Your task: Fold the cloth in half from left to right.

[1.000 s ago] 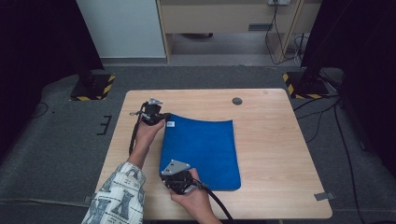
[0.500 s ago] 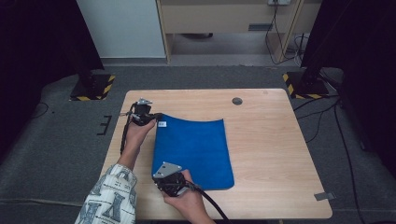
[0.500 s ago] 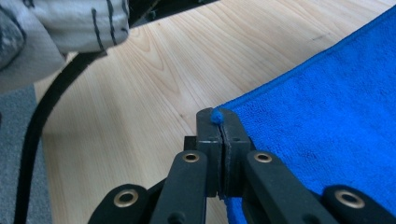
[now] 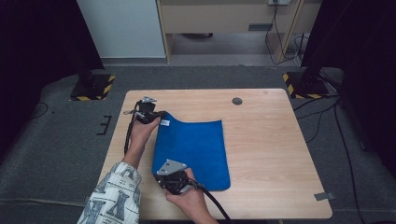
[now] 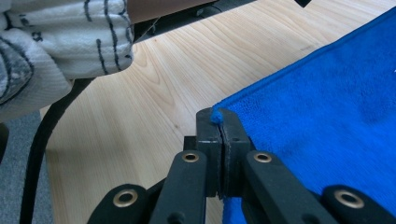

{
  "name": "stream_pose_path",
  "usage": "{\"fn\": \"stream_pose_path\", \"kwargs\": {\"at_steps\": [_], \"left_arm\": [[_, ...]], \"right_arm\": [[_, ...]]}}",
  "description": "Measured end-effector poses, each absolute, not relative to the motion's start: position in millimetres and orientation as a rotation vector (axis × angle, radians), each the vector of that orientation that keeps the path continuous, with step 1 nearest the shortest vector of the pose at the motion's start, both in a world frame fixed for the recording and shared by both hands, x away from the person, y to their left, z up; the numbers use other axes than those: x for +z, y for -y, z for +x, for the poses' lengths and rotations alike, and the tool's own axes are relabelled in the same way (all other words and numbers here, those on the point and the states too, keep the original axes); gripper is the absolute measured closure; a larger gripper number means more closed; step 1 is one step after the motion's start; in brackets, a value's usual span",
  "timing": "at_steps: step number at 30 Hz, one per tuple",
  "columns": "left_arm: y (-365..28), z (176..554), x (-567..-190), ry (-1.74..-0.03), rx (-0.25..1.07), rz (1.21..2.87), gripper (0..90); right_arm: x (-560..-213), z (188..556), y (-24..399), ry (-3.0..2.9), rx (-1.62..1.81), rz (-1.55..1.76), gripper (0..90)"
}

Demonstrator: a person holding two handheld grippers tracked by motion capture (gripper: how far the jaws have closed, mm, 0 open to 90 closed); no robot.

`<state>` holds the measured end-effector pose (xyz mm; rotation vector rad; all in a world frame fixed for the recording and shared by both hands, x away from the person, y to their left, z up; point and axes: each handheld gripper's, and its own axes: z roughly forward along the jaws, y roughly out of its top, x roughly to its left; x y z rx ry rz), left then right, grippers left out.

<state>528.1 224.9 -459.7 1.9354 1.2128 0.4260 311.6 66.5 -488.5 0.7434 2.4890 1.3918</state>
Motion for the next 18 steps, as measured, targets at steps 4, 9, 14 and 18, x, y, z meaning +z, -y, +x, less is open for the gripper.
{"fn": "stream_pose_path", "kwargs": {"at_steps": [4,9,14,18], "left_arm": [[-208.2,531.6,-462.7,-1.204,0.424,1.952,88.4],[-189.0,535.1,-467.6,-1.204,0.418,1.958,88.3],[-169.1,537.0,-470.3,-1.189,0.410,1.978,88.4],[-152.2,537.6,-471.3,-1.174,0.398,1.970,88.3]], "right_arm": [[-492.8,310.7,-53.0,-2.487,1.389,0.761,88.8],[-497.1,309.1,-36.3,-2.489,1.373,0.773,88.8],[-502.5,306.0,-20.8,-2.498,1.336,0.781,88.8],[-504.1,305.2,-4.0,-2.487,1.312,0.806,88.8]]}}
